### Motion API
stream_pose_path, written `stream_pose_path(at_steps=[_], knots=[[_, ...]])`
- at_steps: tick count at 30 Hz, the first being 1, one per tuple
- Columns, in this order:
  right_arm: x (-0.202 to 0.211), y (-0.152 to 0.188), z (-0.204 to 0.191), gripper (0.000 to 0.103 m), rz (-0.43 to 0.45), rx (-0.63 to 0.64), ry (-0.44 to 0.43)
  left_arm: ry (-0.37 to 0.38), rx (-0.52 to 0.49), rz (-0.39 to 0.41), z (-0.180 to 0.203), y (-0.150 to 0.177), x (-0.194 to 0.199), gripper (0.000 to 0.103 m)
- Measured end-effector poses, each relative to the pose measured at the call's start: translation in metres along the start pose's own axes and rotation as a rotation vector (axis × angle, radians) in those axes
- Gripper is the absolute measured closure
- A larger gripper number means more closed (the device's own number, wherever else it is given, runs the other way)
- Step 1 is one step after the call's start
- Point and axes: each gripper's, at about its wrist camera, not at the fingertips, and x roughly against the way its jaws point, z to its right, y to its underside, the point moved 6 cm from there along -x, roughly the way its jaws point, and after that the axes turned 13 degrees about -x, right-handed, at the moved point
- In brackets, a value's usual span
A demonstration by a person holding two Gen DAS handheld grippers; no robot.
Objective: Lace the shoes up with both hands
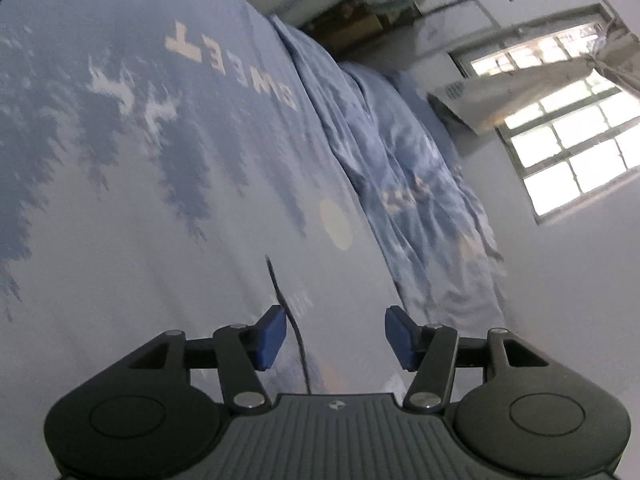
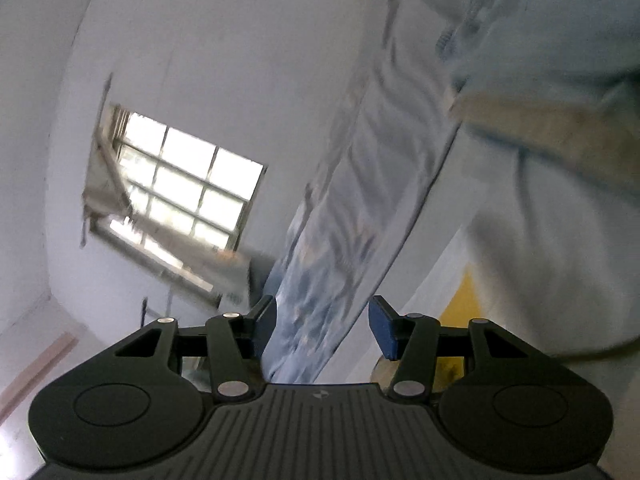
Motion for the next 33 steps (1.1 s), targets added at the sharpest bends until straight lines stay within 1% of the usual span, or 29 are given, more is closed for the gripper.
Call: stream_pose_path(at_steps=[4,5,7,8,11,14,15,17,19,22,24,27,31,32,33], knots=[[0.031,-0.031,0.007,0.049,0.110,-0.011,0.037,-0.055,0.018,0.061,-0.010,-0.016,0.006,0.050],[0.039,-0.038,0.009,0.049,0.130,-0.014,0.049,-0.072,0.009,0.077,-0.011,-0.018,0.007,0.050],[0.055,-0.051,0.015,0.049,0.176,-0.018,0.073,-0.090,-0.001,0.101,-0.009,-0.020,0.010,0.050],[0.062,-0.056,0.017,0.049,0.196,-0.019,0.088,-0.084,-0.008,0.108,-0.005,-0.020,0.011,0.050],[0.086,-0.068,0.026,0.049,0.245,-0.021,0.138,-0.002,-0.061,0.082,0.021,-0.009,0.008,0.050],[0.103,-0.074,0.036,0.049,0.267,-0.019,0.201,0.108,-0.116,0.035,0.054,0.011,0.002,0.049],[0.107,-0.075,0.040,0.049,0.265,-0.017,0.227,0.146,-0.133,0.015,0.065,0.018,0.000,0.048],[0.112,-0.072,0.050,0.049,0.244,-0.016,0.289,0.249,-0.191,-0.028,0.093,0.039,0.000,0.038],[0.115,-0.068,0.060,0.049,0.218,-0.019,0.343,0.337,-0.259,-0.059,0.118,0.058,0.002,0.037],[0.118,-0.058,0.073,0.049,0.192,-0.050,0.403,0.479,-0.393,-0.123,0.149,0.091,0.010,0.037],[0.116,-0.052,0.078,0.049,0.176,-0.059,0.436,0.551,-0.471,-0.147,0.163,0.108,0.018,0.037],[0.109,-0.046,0.083,0.050,0.152,-0.065,0.476,0.614,-0.523,-0.171,0.173,0.125,0.024,0.037],[0.104,-0.041,0.098,0.056,0.128,-0.089,0.551,0.626,-0.510,-0.210,0.173,0.136,0.022,0.037],[0.103,-0.041,0.102,0.060,0.127,-0.093,0.564,0.629,-0.507,-0.217,0.173,0.138,0.021,0.037],[0.103,-0.040,0.105,0.061,0.127,-0.098,0.574,0.626,-0.507,-0.224,0.173,0.139,0.020,0.037]])
